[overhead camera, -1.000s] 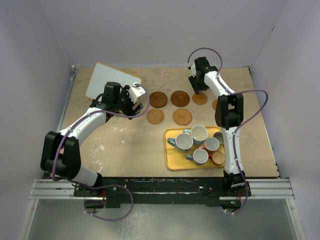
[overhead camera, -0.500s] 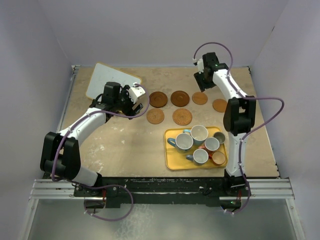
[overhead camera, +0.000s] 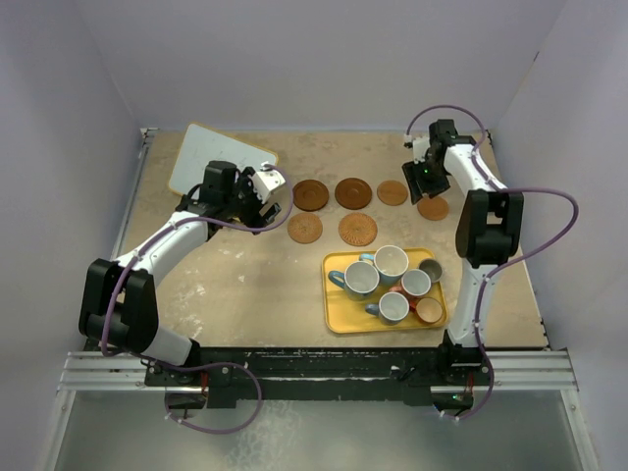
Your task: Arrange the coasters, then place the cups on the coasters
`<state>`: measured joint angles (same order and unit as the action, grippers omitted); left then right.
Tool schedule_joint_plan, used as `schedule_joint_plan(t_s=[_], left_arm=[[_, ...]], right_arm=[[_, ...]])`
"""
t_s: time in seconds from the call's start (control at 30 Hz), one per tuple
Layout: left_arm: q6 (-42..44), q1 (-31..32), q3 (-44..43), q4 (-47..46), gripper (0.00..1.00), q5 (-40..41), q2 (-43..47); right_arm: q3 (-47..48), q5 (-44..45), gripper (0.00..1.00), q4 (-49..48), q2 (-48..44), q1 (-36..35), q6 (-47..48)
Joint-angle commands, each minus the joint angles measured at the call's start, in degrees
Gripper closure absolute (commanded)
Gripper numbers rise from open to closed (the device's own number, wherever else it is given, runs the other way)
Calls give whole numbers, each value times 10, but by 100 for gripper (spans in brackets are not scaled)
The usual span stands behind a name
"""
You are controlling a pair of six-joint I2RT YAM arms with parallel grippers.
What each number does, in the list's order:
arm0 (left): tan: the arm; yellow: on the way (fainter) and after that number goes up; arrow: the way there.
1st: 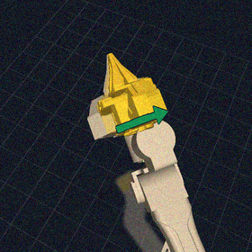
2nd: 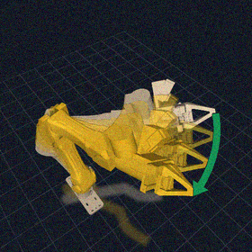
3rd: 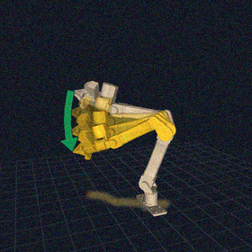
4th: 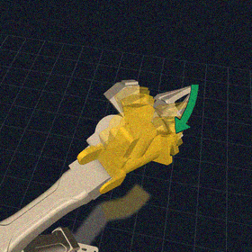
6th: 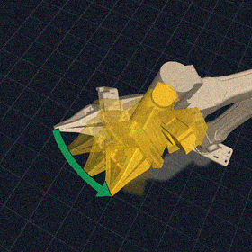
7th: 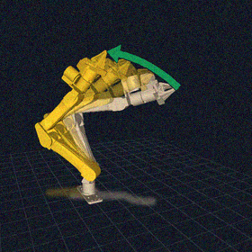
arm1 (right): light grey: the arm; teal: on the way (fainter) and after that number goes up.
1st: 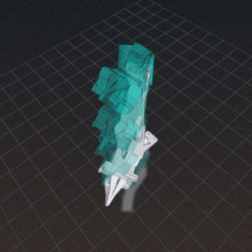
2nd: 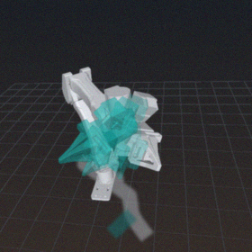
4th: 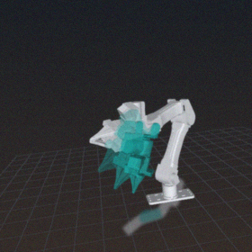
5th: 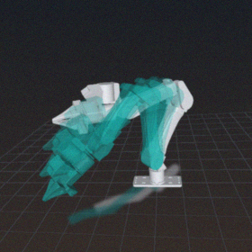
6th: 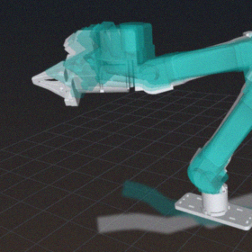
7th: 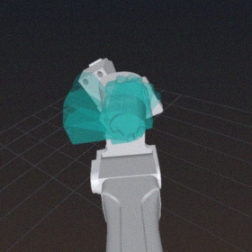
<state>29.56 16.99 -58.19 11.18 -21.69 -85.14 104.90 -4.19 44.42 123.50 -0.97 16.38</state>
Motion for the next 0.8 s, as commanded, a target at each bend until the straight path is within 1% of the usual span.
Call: schedule_joint_plan(t_s=[0.0,0.43,0.57,0.77], left_arm=[[0,-1,4,-24,20,-15,18],[-2,-1,4,-21,20,-18,17],[-2,-2,3,-21,20,-17,17],[-1,-1,3,-23,20,-17,15]], right_arm=[[9,-42,41,35,15,8,20],[20,-58,43,66,57,13,42],[7,-58,46,71,50,13,59],[-39,-72,48,63,19,4,57]])
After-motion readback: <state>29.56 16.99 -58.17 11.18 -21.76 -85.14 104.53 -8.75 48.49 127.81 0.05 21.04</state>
